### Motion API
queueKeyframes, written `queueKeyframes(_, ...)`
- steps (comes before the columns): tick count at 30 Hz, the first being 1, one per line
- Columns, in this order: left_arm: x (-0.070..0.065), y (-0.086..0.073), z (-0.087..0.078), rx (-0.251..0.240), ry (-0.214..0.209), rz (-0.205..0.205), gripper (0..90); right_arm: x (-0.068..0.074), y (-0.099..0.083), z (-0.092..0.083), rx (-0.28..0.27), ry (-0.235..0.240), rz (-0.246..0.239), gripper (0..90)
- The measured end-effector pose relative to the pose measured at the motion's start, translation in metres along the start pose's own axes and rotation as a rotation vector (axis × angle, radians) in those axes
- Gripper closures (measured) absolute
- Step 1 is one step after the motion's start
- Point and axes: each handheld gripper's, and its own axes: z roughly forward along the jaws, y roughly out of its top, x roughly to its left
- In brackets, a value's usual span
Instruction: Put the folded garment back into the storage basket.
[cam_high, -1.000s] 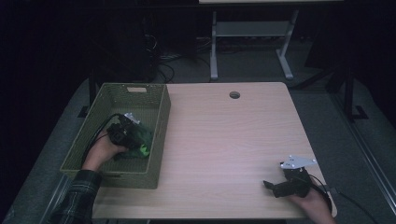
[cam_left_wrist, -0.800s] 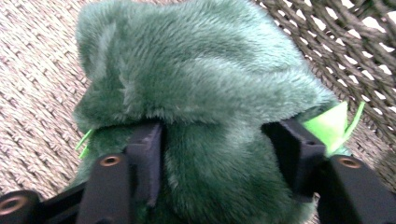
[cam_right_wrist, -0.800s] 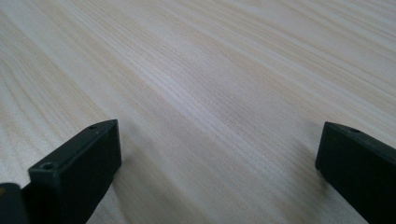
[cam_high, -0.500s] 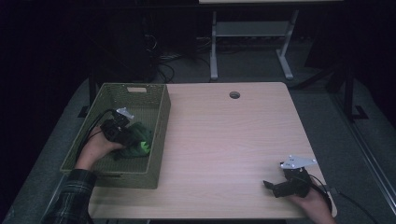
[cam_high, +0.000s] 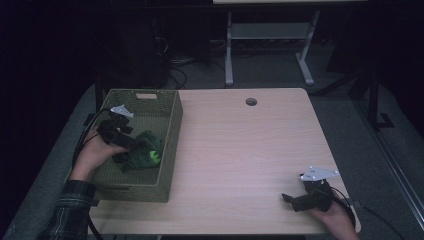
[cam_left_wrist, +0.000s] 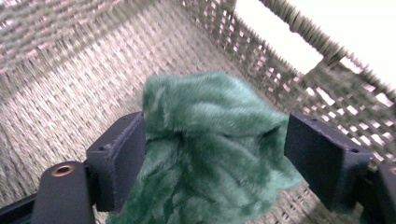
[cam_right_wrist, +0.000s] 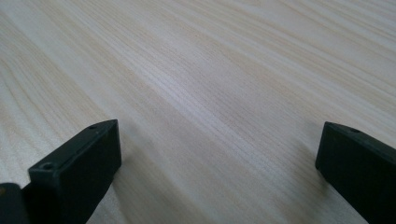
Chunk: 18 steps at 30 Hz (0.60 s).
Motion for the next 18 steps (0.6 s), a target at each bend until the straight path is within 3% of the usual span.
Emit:
queueKeyframes(8,-0.020,0.015,-0.004,-0.053,0.002,-0.006,13.5,0.000,0.000,0.000,0.002,0.001,0.004,0.0)
queueKeyframes(18,-0.047,0.031,-0.005,-0.120,-0.025,-0.005,12.6,0.000,0.000,0.000,0.002,0.001,0.004,0.0)
